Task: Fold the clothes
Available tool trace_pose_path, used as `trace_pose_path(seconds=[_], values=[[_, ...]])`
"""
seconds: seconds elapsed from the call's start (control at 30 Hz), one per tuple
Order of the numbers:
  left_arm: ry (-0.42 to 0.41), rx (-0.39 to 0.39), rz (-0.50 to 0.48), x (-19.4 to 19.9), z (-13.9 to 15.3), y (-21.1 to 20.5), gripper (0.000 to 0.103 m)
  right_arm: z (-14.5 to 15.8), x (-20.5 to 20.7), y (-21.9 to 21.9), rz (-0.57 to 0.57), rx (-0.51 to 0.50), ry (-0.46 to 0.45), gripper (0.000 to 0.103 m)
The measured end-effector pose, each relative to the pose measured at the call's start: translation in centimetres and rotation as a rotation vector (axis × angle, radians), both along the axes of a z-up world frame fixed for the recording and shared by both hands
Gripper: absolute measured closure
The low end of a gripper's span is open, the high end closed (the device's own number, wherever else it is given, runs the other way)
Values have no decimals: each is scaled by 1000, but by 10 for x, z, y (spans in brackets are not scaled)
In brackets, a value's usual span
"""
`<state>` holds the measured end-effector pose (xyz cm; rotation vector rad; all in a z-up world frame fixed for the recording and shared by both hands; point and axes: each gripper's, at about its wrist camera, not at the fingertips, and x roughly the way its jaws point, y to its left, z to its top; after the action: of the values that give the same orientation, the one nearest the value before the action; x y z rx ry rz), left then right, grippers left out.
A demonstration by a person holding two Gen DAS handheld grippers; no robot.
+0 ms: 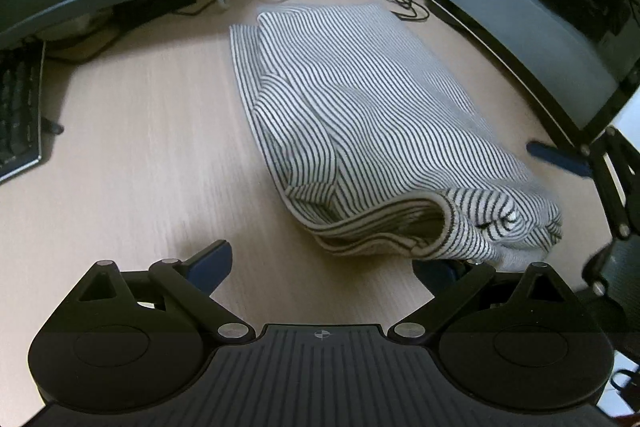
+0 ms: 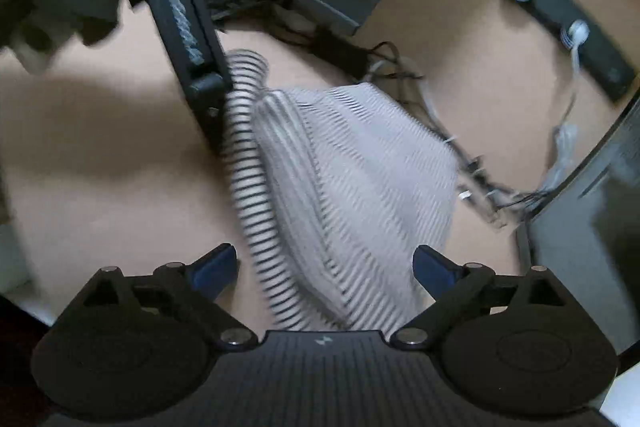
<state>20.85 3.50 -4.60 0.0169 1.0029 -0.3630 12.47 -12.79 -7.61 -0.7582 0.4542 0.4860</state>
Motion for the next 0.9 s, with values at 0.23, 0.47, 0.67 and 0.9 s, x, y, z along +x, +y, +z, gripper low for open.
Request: trace_pose_path(seconds=[0.23,0.47,0.67,0.9], values=[[-14,-44,-17,4,6,13,3,-1,4,14,85,-148,1,73],[-66,-225,-43,-5,33,78,3,35,19,22,70,-132,144,78],[-191,-251,-71,30,50,104,3,70,-1,40,126,-170,292,79],[-122,-168,-298,67,8,43,24,122,-21,50,226,-250,389,79]])
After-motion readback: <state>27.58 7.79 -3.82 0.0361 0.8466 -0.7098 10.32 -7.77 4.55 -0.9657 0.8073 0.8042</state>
